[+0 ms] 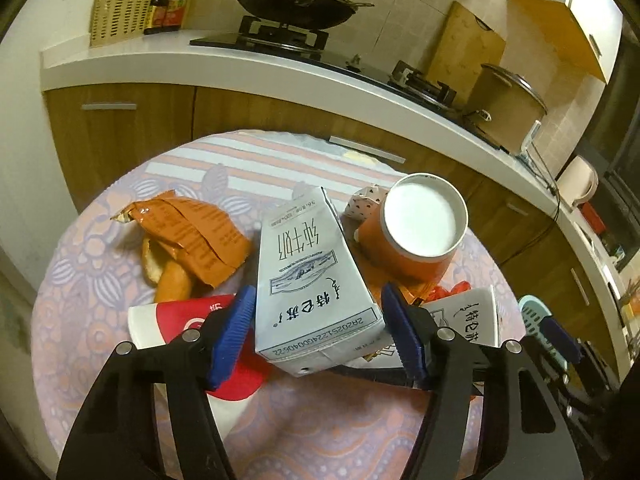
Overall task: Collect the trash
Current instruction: 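Grasp the white milk carton with the left tool while the right tool grasps the red plastic bag, then carry the milk carton and red bag over the blue basket and release both, then move both open tools back over the table toward the remaining trash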
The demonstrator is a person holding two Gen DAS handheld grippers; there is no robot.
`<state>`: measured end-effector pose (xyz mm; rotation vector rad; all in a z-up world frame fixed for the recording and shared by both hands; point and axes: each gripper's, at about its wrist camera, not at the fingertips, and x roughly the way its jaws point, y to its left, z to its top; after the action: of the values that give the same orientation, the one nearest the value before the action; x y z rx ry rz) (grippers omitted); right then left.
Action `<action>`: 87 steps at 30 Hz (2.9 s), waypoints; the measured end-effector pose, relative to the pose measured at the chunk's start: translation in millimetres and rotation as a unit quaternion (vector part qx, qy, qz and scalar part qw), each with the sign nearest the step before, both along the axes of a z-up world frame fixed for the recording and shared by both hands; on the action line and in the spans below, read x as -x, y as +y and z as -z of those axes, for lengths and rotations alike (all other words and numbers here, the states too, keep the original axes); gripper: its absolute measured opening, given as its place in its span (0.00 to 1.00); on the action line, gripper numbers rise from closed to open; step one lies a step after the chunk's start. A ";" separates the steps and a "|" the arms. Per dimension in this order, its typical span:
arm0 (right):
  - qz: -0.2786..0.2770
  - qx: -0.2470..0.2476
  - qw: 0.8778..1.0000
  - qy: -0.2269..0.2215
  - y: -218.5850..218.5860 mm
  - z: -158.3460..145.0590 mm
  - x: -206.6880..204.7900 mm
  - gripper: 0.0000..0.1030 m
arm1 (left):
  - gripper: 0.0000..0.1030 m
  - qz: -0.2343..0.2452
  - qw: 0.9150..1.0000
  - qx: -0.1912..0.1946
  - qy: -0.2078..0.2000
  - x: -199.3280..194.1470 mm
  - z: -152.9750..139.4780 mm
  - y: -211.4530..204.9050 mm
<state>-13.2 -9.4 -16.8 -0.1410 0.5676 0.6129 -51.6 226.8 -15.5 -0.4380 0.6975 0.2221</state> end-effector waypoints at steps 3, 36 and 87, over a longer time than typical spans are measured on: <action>-0.018 0.003 1.000 0.005 2.4 3.2 1.2 0.78 | 0.59 -0.002 1.000 0.008 -0.016 9.5 -4.6 0.9; 0.004 -0.063 0.997 0.038 -62.6 -37.7 -26.9 0.33 | 0.58 0.076 0.982 -0.002 -0.174 41.1 -102.7 -74.2; 0.290 -0.088 0.929 0.212 -318.6 73.3 -108.7 0.50 | 0.74 0.331 0.942 0.053 0.013 -153.4 37.5 -335.3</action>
<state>95.5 -327.9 -90.1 0.3322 0.9230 0.1052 101.8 -108.5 -52.9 -0.2821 0.8485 -0.4481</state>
